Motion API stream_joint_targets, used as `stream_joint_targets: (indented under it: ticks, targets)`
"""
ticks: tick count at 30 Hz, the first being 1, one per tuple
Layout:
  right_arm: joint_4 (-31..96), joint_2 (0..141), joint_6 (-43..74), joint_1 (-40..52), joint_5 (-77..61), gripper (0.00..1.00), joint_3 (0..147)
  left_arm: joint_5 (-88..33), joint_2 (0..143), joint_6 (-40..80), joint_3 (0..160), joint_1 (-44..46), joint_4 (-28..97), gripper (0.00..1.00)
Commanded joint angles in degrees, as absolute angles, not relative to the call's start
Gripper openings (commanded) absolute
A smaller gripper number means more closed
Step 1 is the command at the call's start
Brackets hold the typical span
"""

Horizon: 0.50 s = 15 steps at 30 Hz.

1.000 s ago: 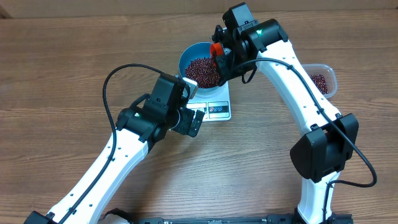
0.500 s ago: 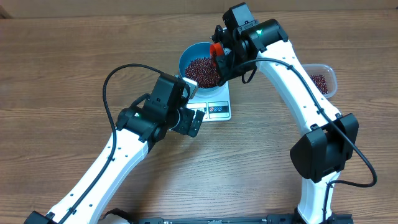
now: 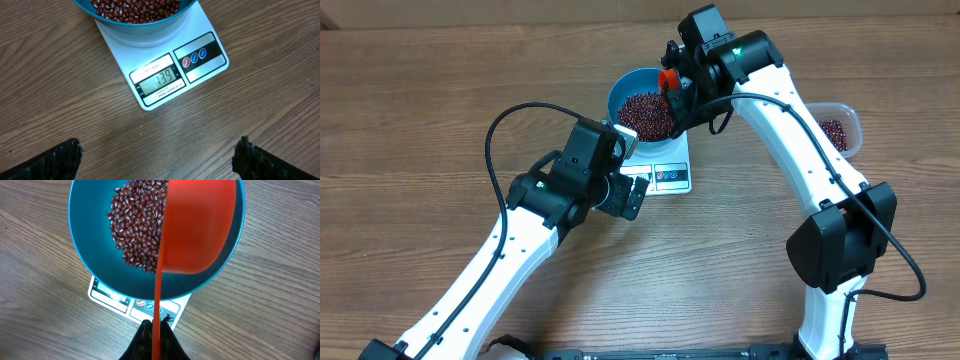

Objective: Scoop item into bowl and weigh 150g on scale
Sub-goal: 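Tilt the red scoop slightly to trickle beans into the bowl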

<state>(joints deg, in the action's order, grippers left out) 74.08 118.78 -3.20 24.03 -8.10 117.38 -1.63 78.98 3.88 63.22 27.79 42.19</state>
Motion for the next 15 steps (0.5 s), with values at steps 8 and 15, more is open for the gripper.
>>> stream_joint_targets:
  ticks: [8, 15]
  targets:
    - [73.8, 118.2, -3.0, 24.0, -7.5, 0.04, 119.7, -1.5, 79.1, 2.6, 63.0, 28.2, 42.1, 1.00]
    - [73.8, 118.2, -3.2, 24.0, -6.0, 0.04, 119.7, -1.5, 79.1, 2.5, 63.0, 28.2, 42.1, 0.99]
